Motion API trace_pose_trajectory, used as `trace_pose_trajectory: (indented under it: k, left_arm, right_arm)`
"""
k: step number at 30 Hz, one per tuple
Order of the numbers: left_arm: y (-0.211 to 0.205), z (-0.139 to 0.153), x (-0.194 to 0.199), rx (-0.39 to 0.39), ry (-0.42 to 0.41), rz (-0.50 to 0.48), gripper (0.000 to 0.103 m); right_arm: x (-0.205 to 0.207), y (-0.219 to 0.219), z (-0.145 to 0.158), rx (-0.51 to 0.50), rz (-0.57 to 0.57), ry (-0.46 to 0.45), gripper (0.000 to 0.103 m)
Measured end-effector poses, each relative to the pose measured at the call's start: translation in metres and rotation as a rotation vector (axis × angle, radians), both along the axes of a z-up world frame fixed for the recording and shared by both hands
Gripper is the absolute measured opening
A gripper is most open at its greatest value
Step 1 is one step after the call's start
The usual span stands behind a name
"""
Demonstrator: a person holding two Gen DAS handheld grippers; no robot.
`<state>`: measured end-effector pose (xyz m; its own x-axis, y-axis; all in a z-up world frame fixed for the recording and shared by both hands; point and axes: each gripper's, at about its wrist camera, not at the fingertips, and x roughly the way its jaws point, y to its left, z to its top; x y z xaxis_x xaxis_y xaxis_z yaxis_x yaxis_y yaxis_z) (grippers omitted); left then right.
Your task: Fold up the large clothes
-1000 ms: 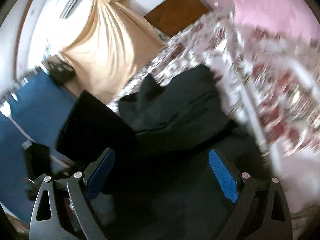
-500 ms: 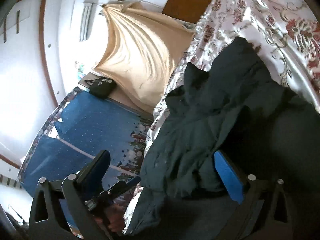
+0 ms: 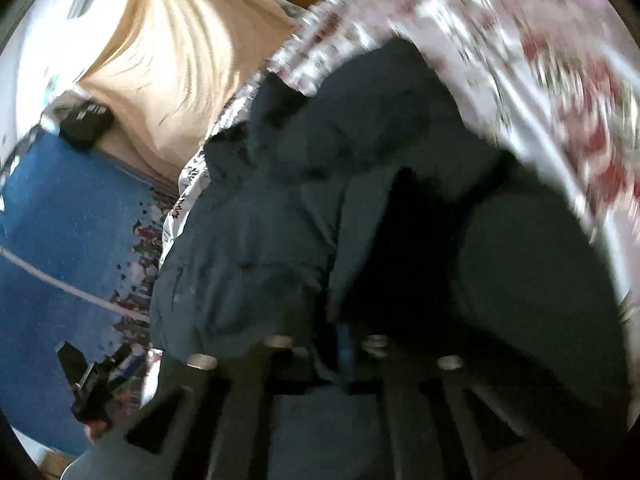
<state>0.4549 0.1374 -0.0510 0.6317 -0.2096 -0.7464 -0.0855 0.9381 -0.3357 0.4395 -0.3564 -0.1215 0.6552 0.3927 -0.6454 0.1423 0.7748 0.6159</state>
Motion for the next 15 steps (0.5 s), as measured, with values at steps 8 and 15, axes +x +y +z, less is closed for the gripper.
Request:
trace_pose_trajectory:
  k: [8, 15]
  left_arm:
    - [-0.009, 0.003, 0.024, 0.048, -0.026, -0.026, 0.092]
    - [-0.053, -0.014, 0.082, 0.149, 0.008, -0.079, 0.092]
  right_arm:
    - [0.024, -0.002, 0.107, -0.351, -0.038, -0.209, 0.004]
    - [0.074, -0.003, 0.069, -0.596, -0.016, 0.013, 0.025]
